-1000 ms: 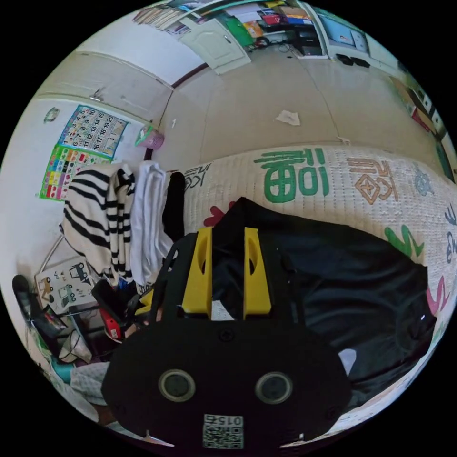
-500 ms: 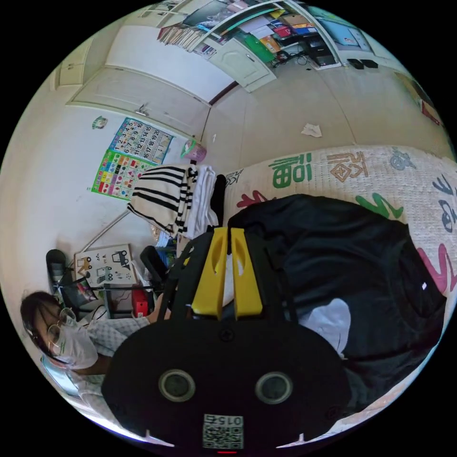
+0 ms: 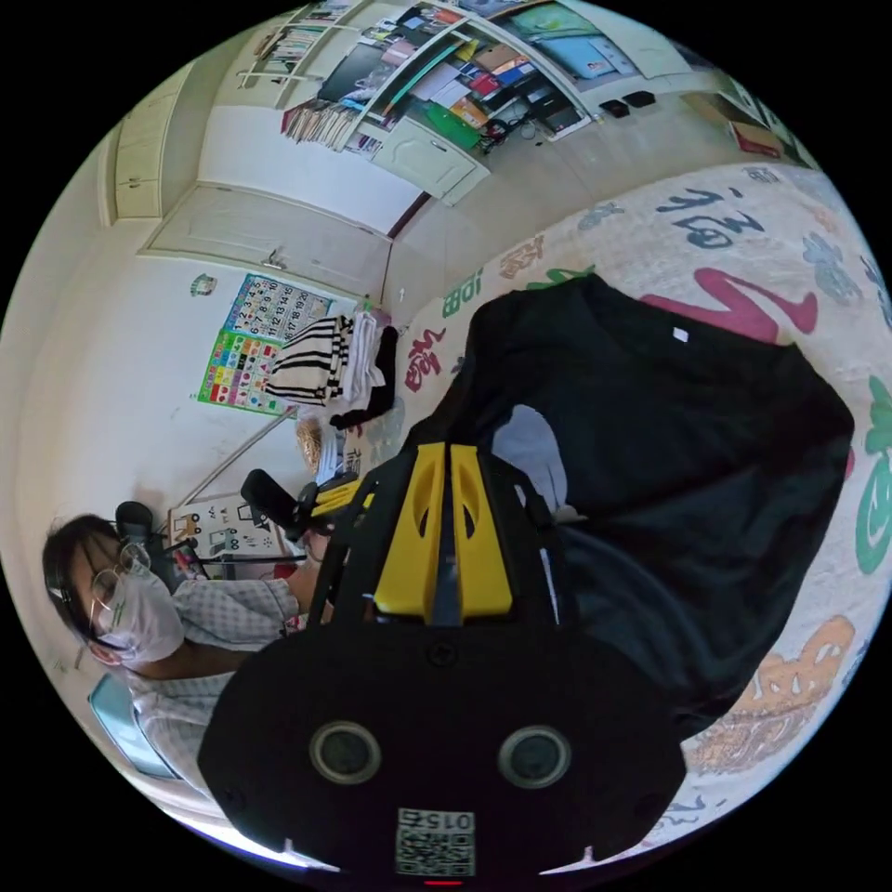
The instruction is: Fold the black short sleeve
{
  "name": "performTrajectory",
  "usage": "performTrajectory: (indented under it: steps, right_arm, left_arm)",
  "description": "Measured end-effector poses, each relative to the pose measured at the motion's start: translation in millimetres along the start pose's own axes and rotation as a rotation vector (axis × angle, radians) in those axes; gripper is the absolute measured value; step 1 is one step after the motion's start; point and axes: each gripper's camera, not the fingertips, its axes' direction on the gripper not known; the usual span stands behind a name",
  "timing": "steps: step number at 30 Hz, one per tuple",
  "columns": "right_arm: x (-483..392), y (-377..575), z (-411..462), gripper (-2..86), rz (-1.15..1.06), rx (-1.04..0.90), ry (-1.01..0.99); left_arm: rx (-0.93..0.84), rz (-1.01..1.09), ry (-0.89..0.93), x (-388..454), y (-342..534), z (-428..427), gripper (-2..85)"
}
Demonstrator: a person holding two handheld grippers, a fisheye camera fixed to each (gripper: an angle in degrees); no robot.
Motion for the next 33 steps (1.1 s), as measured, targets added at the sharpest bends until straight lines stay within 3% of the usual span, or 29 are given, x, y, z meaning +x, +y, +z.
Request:
performTrajectory:
  steps: [7, 13, 17, 20, 25, 27, 29, 33]
  right_arm:
    - [61, 58, 6, 0.6, 0.169, -0.045, 0.109]
    - [65, 89, -12, 5.1, 0.141, -0.075, 0.255]
    - [69, 101, -41, 9.7, 0.143, 0.079, 0.368]
    - [82, 98, -64, 11.6, 0.170, 0.251, 0.396]
    - [116, 84, -78, 15.8, 0.285, 0.353, 0.492]
    - [131, 81, -73, 15.4, 0.333, 0.330, 0.479]
    - [135, 86, -67, 10.0, 0.361, 0.307, 0.596]
    - [128, 101, -63, 1.6, 0.209, 0.238, 0.604]
  left_arm:
    - [-0.287, 0.082, -0.019, 51, 20, 80, 0.9]
    - [-0.266, 0.128, 0.023, 54, 15, 52, 5.5]
    - [-0.146, 0.131, -0.069, 24, -32, 42, 7.3]
    - [-0.089, 0.032, -0.086, -17, -81, 72, 13.7]
    - [-0.198, -0.042, -0.115, -56, -143, 152, 13.7]
    - [-0.258, -0.101, -0.096, -65, -153, 180, 13.0]
    - [-0.357, -0.146, -0.104, -72, -156, 211, 10.9]
    - [-0.402, -0.148, -0.116, -73, -155, 218, 4.6]
